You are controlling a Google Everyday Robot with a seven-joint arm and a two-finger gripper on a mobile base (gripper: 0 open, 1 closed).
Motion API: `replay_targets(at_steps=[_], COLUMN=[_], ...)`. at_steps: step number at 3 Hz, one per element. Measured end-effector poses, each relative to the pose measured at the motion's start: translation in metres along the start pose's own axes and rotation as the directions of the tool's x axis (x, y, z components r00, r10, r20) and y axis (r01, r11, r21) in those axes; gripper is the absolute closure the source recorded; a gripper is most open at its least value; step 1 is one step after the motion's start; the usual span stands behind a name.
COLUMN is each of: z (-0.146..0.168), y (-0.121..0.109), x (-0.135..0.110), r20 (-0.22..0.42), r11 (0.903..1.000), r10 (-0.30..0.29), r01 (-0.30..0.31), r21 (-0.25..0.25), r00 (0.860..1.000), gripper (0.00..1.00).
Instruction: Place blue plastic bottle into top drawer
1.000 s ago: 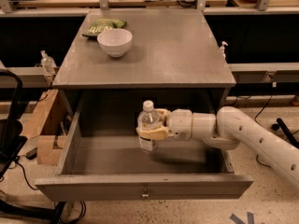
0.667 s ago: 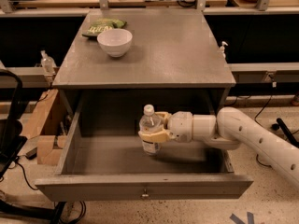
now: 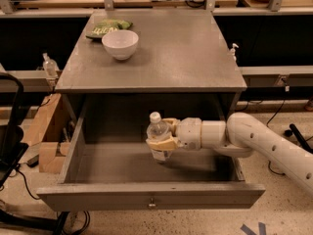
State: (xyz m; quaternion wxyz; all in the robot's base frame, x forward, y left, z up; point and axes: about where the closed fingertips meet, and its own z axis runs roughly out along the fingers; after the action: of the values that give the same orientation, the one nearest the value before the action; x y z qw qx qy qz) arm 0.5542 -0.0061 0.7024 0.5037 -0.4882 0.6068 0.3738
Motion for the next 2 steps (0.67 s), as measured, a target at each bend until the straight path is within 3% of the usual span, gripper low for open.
replay_targets(at_steps=[2], z=[0.0039], y=[0.0021], x=[-0.0012], r20=[0.002], r11=[1.0], r10=[-0.001], r01=[0.001], r21=[-0.008], r00=[1.0], gripper=[0.28])
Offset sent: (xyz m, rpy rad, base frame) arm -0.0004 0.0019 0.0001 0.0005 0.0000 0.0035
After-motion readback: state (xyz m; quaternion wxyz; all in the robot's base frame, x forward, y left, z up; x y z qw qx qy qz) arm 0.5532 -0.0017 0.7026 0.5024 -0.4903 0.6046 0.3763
